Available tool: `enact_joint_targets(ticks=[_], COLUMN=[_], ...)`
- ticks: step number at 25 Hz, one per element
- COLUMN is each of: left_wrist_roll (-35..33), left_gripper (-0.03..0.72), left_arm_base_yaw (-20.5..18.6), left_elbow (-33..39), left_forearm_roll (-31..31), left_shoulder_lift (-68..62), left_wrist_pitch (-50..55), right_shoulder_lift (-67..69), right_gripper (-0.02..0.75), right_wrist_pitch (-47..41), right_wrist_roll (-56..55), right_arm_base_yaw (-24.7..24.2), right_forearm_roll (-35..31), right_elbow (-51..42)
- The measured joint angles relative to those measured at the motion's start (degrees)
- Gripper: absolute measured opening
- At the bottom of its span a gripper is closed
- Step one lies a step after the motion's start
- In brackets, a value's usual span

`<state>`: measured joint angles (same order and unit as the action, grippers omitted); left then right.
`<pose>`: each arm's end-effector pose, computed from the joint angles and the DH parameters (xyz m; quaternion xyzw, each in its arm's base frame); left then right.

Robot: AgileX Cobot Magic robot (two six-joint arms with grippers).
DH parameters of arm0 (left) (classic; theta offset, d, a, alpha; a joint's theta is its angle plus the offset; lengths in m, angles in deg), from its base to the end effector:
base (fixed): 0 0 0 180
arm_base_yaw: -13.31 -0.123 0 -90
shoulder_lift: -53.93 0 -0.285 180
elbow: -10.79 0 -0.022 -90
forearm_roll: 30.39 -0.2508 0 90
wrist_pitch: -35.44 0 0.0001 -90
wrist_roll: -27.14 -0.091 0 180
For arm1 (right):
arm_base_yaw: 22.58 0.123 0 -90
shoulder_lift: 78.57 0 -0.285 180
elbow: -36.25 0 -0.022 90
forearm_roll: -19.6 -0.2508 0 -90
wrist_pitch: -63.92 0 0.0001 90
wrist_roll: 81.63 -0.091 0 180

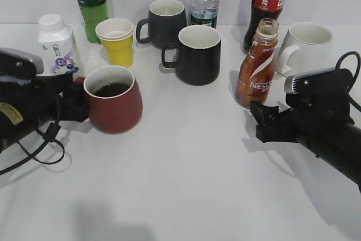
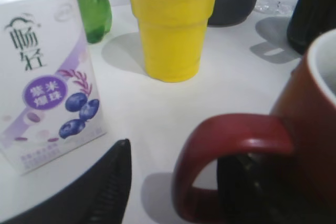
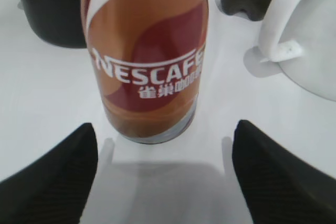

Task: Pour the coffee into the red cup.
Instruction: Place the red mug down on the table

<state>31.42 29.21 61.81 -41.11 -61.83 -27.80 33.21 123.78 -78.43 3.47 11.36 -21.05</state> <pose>0.2745 -0.0939 0.1188 0.1634 0.7695 -0.1468 0.5997 0.2385 0.1040 0.1154 -0.1420 0.8033 0.0853 0.5721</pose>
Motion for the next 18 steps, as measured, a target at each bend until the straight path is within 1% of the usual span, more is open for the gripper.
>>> enact_joint_targets(ticks=[3,10,18], left_wrist_roll=[0.0,0.4,0.4], left_gripper=[0.412,0.407,0.407], left_arm_base_yaw=[0.0,0.0,0.0], left_elbow=[-0.4,-0.7,1.2], left_forearm_roll=[-0.3,-1.0,-1.1], left_shoulder_lift=[0.0,0.4,7.4], left_wrist_pitch=[1.5,4.7,12.9], right_shoulder_lift=[0.0,0.0,0.0], right_gripper=[0.596,0.595,0.595], right_wrist_pitch=[0.0,0.0,0.1], right_wrist_roll=[0.6,1.6,1.9], right_arm_base_yaw=[0.0,0.0,0.0], right_forearm_roll=[0.0,0.0,0.0], right_elbow=[0.0,0.0,0.0])
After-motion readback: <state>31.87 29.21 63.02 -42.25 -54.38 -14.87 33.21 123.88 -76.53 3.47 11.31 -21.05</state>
